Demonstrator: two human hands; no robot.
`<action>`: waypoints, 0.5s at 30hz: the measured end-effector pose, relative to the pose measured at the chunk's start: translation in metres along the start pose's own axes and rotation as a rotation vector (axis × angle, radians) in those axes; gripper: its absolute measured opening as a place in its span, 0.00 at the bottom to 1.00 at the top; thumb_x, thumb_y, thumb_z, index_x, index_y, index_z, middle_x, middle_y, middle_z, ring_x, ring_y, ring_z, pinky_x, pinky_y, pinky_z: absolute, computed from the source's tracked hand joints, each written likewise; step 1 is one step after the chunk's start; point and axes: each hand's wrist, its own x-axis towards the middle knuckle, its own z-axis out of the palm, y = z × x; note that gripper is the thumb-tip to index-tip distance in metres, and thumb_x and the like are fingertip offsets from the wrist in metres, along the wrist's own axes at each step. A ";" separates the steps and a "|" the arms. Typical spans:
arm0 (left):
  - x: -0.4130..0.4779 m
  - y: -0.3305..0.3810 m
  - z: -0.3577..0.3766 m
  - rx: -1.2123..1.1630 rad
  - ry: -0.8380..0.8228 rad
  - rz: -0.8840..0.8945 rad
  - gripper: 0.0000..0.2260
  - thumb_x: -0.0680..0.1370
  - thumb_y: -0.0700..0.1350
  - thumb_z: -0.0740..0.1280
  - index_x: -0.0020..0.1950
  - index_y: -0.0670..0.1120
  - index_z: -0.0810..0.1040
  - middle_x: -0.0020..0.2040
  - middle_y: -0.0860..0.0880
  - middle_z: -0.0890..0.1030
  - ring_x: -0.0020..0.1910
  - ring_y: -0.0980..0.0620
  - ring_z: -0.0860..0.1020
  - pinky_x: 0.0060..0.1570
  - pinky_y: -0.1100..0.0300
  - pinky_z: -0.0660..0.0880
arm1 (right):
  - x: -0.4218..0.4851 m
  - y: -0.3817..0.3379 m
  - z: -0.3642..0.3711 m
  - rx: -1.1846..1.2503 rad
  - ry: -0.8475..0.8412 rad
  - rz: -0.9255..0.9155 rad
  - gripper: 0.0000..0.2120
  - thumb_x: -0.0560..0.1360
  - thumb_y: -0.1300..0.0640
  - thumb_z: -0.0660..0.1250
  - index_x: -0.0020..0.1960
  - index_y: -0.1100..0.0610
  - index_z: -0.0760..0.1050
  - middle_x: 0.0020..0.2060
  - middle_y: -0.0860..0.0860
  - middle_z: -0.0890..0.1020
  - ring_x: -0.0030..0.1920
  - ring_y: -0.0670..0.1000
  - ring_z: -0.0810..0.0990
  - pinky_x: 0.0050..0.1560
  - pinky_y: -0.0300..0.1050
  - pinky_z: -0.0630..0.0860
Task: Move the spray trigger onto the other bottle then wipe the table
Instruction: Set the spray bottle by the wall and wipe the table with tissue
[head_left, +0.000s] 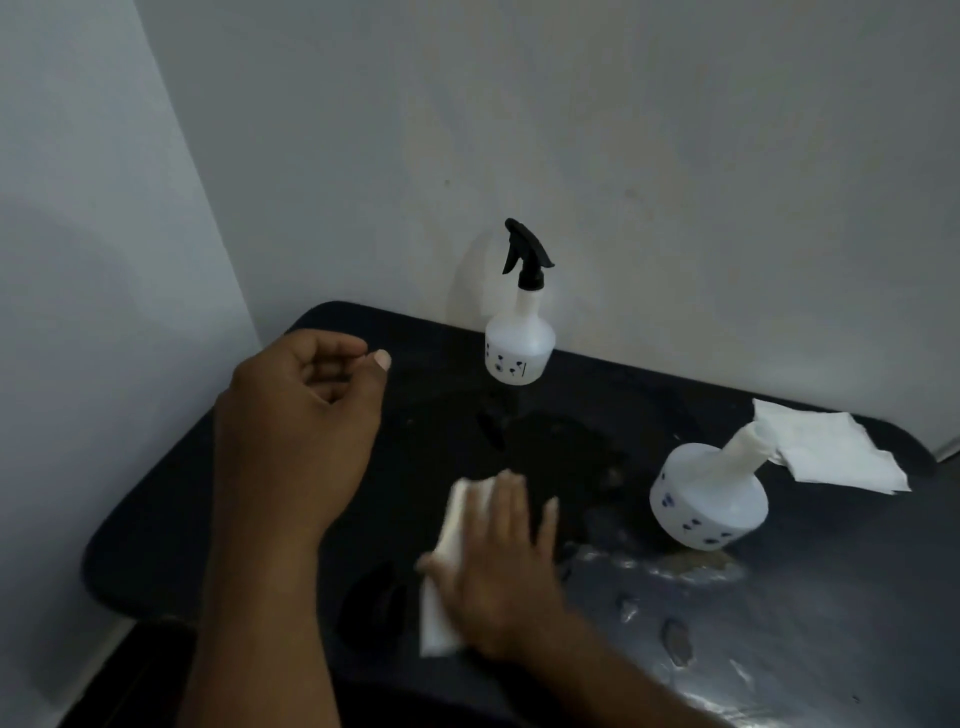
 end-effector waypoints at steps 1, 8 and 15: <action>0.001 -0.001 0.000 0.002 -0.011 -0.005 0.03 0.73 0.51 0.72 0.45 0.54 0.80 0.38 0.58 0.81 0.37 0.69 0.78 0.35 0.68 0.69 | -0.013 -0.014 0.006 -0.008 0.020 -0.076 0.42 0.76 0.28 0.41 0.78 0.56 0.56 0.77 0.66 0.59 0.78 0.65 0.56 0.72 0.71 0.38; -0.001 -0.010 -0.012 -0.009 -0.025 -0.017 0.03 0.72 0.51 0.72 0.45 0.54 0.81 0.39 0.56 0.83 0.39 0.59 0.81 0.40 0.62 0.74 | 0.061 0.089 -0.028 0.036 -0.033 0.291 0.45 0.71 0.24 0.38 0.79 0.50 0.36 0.80 0.58 0.39 0.79 0.58 0.37 0.71 0.68 0.32; 0.005 -0.013 -0.005 -0.026 -0.029 -0.027 0.04 0.72 0.51 0.72 0.45 0.55 0.80 0.38 0.57 0.82 0.37 0.64 0.80 0.37 0.67 0.72 | 0.112 0.085 -0.042 0.045 -0.078 0.478 0.50 0.71 0.23 0.41 0.79 0.56 0.36 0.79 0.64 0.38 0.78 0.64 0.36 0.71 0.74 0.33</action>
